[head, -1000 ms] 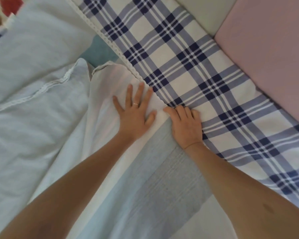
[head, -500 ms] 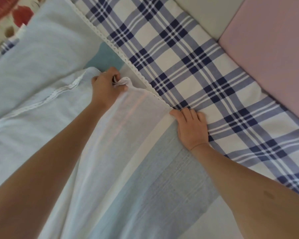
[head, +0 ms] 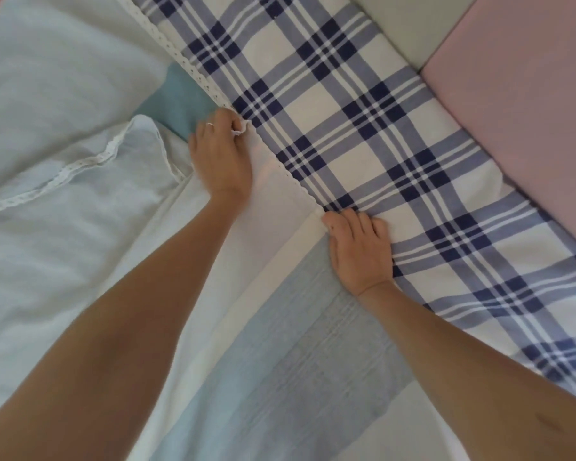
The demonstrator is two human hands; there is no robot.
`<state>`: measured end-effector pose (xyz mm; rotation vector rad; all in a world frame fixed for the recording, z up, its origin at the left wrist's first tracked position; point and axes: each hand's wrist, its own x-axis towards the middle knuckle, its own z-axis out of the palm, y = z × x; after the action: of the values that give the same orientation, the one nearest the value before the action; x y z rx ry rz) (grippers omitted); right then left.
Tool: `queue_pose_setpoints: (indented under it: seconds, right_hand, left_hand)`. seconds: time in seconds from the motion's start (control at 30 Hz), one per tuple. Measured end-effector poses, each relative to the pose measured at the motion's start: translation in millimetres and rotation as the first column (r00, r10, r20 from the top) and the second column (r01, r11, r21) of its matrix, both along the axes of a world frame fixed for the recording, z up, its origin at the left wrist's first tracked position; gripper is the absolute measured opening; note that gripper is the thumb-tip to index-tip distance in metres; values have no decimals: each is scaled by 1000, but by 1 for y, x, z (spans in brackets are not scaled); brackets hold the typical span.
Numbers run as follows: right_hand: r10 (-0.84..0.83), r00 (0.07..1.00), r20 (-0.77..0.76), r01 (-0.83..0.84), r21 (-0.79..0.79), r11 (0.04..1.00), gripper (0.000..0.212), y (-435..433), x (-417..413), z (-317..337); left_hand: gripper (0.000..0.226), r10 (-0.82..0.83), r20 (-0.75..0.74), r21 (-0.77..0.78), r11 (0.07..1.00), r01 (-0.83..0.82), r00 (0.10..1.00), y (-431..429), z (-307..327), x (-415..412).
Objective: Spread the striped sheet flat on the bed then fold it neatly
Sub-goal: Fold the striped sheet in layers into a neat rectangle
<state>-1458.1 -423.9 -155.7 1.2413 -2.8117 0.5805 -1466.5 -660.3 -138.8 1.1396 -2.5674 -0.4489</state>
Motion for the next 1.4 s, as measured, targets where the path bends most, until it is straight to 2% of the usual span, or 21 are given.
queue_pose_setpoints:
  seconds: [0.07, 0.2, 0.3, 0.37, 0.43, 0.5, 0.53, 0.6, 0.63, 0.67, 0.7, 0.77, 0.8, 0.83, 0.9, 0.97, 1.07, 1.17, 1.23, 1.3, 1.4]
  right_hand:
    - [-7, 999, 45, 6, 25, 1000, 20, 0, -1, 4]
    - [-58, 984, 166, 49, 55, 997, 25, -4, -3, 18]
    - [-196, 937, 289, 179, 85, 980, 29, -3, 7, 38]
    - [-337, 892, 301, 282, 213, 936, 33, 23, 31, 56]
    - [-429, 834, 348, 294, 378, 878, 36, 62, 53, 66]
    - [-484, 820, 305, 301, 490, 818, 47, 98, 62, 73]
    - [-541, 806, 242, 379, 491, 784, 45, 106, 56, 72]
    - [-705, 699, 122, 610, 414, 676, 31, 99, 30, 69]
    - [-742, 663, 99, 687, 315, 655, 25, 85, 16, 68]
    - [-715, 688, 122, 686, 210, 696, 23, 69, 3, 69]
    - [-600, 779, 185, 587, 122, 800, 23, 54, -5, 70]
    - [-201, 940, 274, 195, 50, 979, 27, 37, -12, 70]
    - [-68, 959, 276, 52, 64, 997, 28, 38, -10, 67]
    - [-35, 960, 277, 11, 88, 996, 27, 45, -7, 66]
    - [-201, 929, 311, 163, 143, 976, 21, 73, 17, 67]
    - [-399, 850, 343, 325, 254, 911, 20, 112, 54, 77]
    - [-506, 776, 376, 320, 457, 830, 29, 162, 102, 85]
    - [-620, 723, 305, 383, 570, 727, 30, 179, 117, 92]
    - [-696, 670, 257, 453, 601, 658, 32, 175, 117, 94]
    - [-718, 663, 212, 498, 591, 635, 30, 170, 114, 93]
    - [-784, 584, 210, 606, 530, 593, 34, 160, 110, 87]
  left_hand:
    - [17, -14, 73, -72, 997, 19, 997, -1, -1, -2]
    - [24, -19, 177, -78, 996, 33, 984, -6, 6, -5]
    - [28, -5, 195, -46, 999, 14, 981, -8, 8, -5]
    - [33, -4, 205, -1, 1000, 4, 979, -6, 12, -4]
    - [36, -6, 226, 11, 1000, 4, 974, -6, 13, -2]
    - [37, -44, 234, 26, 999, 39, 971, -4, 15, -1]
    - [36, -52, 236, 26, 999, 47, 970, -5, 15, -3]
    - [34, -46, 231, 22, 999, 42, 972, -8, 11, -5]
    - [34, -44, 230, 9, 999, 43, 972, -10, 8, -6]
    - [35, -42, 243, -1, 999, 43, 969, -11, 6, -6]
    - [35, -44, 257, -3, 999, 46, 965, -12, 5, -7]
    - [36, -44, 261, 2, 999, 45, 964, -13, 5, -7]
    - [35, -42, 262, -7, 999, 45, 964, -13, 4, -8]
    - [35, -47, 261, -12, 999, 52, 964, -13, 3, -9]
    - [36, -42, 275, -8, 999, 46, 961, -15, 0, -9]
    - [38, -34, 285, -20, 999, 41, 958, -15, 0, -9]
    - [41, -36, 319, -26, 999, 47, 947, -15, 0, -8]
    - [41, -47, 337, -23, 998, 58, 940, -13, 4, -8]
    - [42, -55, 348, -11, 998, 62, 936, -13, 6, -8]
    - [42, -59, 345, -1, 998, 63, 937, -13, 9, -8]
    - [41, -60, 338, -3, 998, 64, 939, -12, 12, -8]
